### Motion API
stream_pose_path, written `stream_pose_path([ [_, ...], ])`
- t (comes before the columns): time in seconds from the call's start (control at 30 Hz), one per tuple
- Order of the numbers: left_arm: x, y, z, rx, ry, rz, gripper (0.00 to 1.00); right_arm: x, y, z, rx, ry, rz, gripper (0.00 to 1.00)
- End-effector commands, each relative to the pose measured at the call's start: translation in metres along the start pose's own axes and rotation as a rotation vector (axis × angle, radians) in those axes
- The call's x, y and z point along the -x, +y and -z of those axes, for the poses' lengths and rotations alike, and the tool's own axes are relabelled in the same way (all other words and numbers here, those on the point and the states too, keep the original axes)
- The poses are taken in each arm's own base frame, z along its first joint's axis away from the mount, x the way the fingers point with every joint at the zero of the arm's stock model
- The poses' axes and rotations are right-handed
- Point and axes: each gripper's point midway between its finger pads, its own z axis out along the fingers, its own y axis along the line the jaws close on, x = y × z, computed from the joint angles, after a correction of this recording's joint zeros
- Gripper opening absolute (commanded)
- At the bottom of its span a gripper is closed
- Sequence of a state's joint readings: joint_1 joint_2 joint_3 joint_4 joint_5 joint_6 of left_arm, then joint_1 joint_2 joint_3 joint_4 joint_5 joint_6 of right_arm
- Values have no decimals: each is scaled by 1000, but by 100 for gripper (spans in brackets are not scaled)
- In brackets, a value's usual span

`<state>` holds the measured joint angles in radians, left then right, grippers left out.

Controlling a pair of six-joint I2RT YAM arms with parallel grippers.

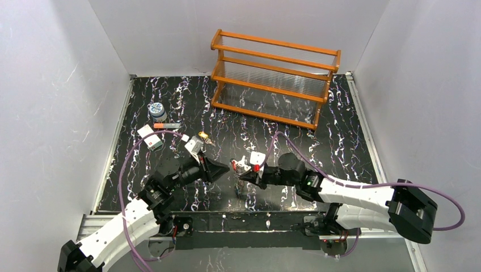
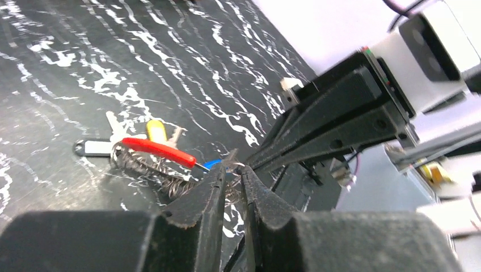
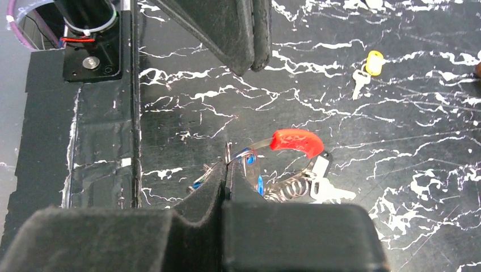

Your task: Put the keys on the keyring

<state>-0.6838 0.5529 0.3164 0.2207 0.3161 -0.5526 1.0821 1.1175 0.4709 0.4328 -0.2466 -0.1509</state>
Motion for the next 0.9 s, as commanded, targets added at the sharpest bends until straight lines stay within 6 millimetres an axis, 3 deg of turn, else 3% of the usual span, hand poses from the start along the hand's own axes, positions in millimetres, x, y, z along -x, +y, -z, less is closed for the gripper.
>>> stream_pose_path([
  [0.0,7,-42,5,-265,-56,-146,18,44,2,7,13,-193,124,1],
  [0.27,5,-61,14,-416,-104,-352,28,53,16,12,90,-246,161,1],
  [0.47,0,-70,17,-490,-91,-489,40,60,16,18,84,-281,181,1],
  [0.63,-7,-55,14,-452,-31,-667,45,60,18,16,112,-268,166,1],
  [0.87,-11,-31,12,-365,98,-827,38,62,14,8,141,-240,88,1],
])
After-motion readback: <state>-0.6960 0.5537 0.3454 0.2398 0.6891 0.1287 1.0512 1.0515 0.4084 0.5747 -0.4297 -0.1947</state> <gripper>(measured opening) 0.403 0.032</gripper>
